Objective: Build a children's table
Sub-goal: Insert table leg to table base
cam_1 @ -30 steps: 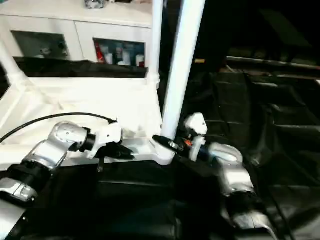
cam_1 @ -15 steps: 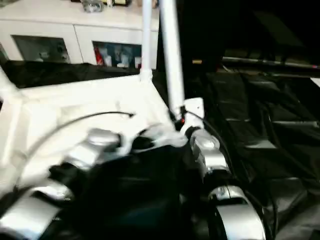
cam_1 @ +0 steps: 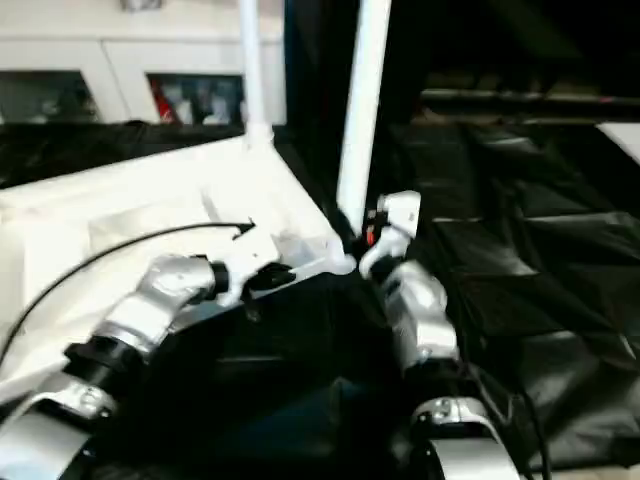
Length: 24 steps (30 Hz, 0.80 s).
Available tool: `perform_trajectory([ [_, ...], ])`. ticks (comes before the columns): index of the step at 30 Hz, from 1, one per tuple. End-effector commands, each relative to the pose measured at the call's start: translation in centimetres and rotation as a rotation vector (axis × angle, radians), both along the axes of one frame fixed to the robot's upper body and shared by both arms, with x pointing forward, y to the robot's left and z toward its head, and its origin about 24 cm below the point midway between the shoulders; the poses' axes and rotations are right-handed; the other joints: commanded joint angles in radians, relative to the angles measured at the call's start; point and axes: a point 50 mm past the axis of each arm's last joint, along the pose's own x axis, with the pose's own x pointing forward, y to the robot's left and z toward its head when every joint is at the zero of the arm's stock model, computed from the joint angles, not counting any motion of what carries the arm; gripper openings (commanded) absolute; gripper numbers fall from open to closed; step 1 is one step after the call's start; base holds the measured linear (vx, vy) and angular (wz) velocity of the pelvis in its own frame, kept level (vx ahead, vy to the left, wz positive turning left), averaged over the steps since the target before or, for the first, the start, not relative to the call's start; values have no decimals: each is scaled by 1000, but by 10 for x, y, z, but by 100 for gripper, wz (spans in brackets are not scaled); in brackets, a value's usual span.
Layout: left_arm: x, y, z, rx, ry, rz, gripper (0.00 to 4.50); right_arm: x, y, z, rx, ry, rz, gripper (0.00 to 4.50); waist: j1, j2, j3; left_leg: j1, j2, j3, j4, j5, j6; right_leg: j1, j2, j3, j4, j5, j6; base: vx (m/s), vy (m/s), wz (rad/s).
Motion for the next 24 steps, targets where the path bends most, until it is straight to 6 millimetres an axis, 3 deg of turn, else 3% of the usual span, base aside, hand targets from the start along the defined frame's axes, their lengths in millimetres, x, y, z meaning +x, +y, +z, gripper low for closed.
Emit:
perform_trajectory([
  [1,3,2,24,-137,-33,3,65,4,-2,15,-12,-37,24,188,15,-7,-73,11,74,-28,-54,-56,107,54,-97,57,-39,-57,-260,0,0,0],
  [3,1,4,35,-196,-36,-31,94,5,-4,19,-29,-43,16,188,18,-8,-79,5,70,-25,-45,-1,125,53,-86,55,-22,66,-280,0,0,0],
  [4,-2,5,42,-249,-24,-50,102,5,-5,20,-42,-26,11,188,20,-3,-78,5,68,-24,-41,15,143,50,-83,55,-17,120,-290,0,0,0],
  [6,-3,5,46,-285,-16,-64,104,6,-6,21,-50,-13,8,188,22,-8,-78,6,67,-24,-39,23,153,53,-82,53,-13,137,-298,0,0,0],
  [7,-4,6,60,-418,22,-76,104,2,-4,22,-76,-7,56,188,25,11,-77,6,67,-25,-38,19,150,51,-82,53,-12,132,-300,0,0,0],
  [9,-4,5,69,-491,35,-77,139,-1,-4,21,-93,-4,86,188,30,3,-73,8,69,-22,-40,-20,136,53,-78,52,-19,85,-300,0,0,0],
  [11,-2,2,75,-539,51,-69,144,-4,-3,22,-97,-7,118,188,31,5,-68,8,69,-24,-43,-68,116,52,-78,51,-28,10,-287,0,0,0],
  [14,3,-12,84,-613,80,-46,169,-12,3,24,-95,-17,195,188,34,14,-59,21,75,-24,-51,-172,65,46,-75,53,-46,-129,-257,0,0,0],
  [16,6,-23,88,-659,112,-38,183,-17,8,26,-84,-23,232,188,34,13,-59,19,74,-30,-54,-202,32,52,-80,53,-53,-201,-232,0,0,0],
  [18,9,-28,90,-682,127,-19,192,-19,11,27,-78,-21,243,188,34,12,-58,19,71,-30,-54,-199,27,51,-79,54,-55,-209,-222,0,0,0],
  [19,10,-31,90,-689,132,-5,201,-20,13,27,-76,-22,252,188,32,18,-59,15,69,-31,-53,-190,26,54,-80,54,-54,-207,-219,0,0,0],
  [24,11,-39,89,-705,139,3,232,-25,16,26,-93,-16,269,188,30,14,-66,9,66,-32,-46,-140,45,59,-79,52,-50,-141,-218,0,0,0],
])
